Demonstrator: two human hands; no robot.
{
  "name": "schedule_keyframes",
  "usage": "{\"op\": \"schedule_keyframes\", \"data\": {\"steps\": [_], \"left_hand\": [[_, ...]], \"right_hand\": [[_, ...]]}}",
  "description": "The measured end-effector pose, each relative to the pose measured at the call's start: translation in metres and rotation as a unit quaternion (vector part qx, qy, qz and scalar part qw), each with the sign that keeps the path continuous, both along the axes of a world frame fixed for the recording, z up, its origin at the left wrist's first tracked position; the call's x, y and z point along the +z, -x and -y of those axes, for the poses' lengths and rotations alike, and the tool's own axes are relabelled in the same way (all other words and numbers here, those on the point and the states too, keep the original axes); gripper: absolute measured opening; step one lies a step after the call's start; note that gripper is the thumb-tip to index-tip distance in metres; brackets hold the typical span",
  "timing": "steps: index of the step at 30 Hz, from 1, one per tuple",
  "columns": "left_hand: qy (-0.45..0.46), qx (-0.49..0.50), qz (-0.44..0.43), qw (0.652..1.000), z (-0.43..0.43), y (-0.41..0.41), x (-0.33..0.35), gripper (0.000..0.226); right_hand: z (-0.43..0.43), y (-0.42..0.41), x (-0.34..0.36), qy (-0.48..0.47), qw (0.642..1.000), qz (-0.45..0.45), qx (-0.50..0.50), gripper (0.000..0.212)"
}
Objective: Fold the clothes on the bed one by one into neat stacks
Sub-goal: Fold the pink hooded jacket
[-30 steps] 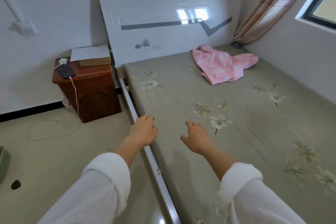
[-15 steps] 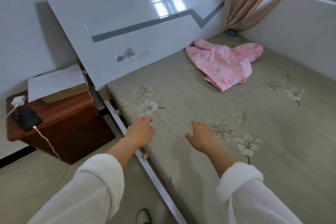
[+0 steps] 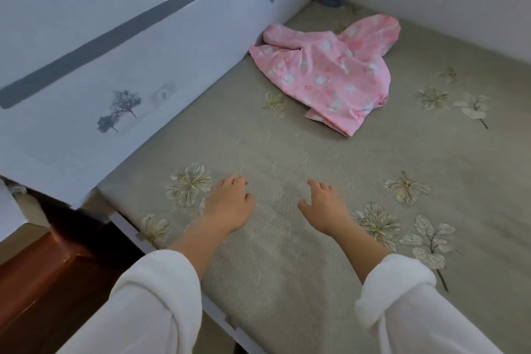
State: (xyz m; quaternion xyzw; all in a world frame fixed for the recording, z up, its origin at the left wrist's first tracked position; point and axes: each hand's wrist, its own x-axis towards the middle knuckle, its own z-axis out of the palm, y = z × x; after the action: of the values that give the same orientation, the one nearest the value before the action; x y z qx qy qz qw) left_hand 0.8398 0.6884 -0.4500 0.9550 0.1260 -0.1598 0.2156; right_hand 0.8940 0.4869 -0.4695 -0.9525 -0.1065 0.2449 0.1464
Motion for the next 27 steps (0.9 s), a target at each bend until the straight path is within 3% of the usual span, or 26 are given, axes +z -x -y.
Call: {"op": "schedule_keyframes", "data": {"steps": [9, 13, 21, 25, 27], "left_hand": [[-0.015, -0.062, -0.060, 0.996, -0.042, -0.132, -0.128, 0.052], [-0.010, -0.076, -0.027, 0.997, -0.041, -0.194, -0.184, 0.058], [-0.045, -0.122, 0.117, 0.985, -0.026, -0.260, -0.267, 0.058], [-0.007, -0.107, 0.156, 0.982, -0.027, -0.261, -0.272, 0.062], [-0.002, -0.107, 0.157, 0.982, -0.027, -0.261, -0.272, 0.061]], "right_hand": [[-0.015, -0.117, -0.092, 0.029, 0.996, -0.029, -0.076, 0.060], [-0.019, -0.159, -0.135, 0.046, 0.993, -0.002, -0.112, 0.053], [-0.009, -0.214, -0.201, 0.080, 0.980, 0.115, -0.141, 0.068], [-0.004, -0.274, -0.213, 0.056, 0.944, 0.245, -0.212, 0.082], [-0.003, -0.305, -0.214, 0.064, 0.934, 0.265, -0.230, 0.085]]}}
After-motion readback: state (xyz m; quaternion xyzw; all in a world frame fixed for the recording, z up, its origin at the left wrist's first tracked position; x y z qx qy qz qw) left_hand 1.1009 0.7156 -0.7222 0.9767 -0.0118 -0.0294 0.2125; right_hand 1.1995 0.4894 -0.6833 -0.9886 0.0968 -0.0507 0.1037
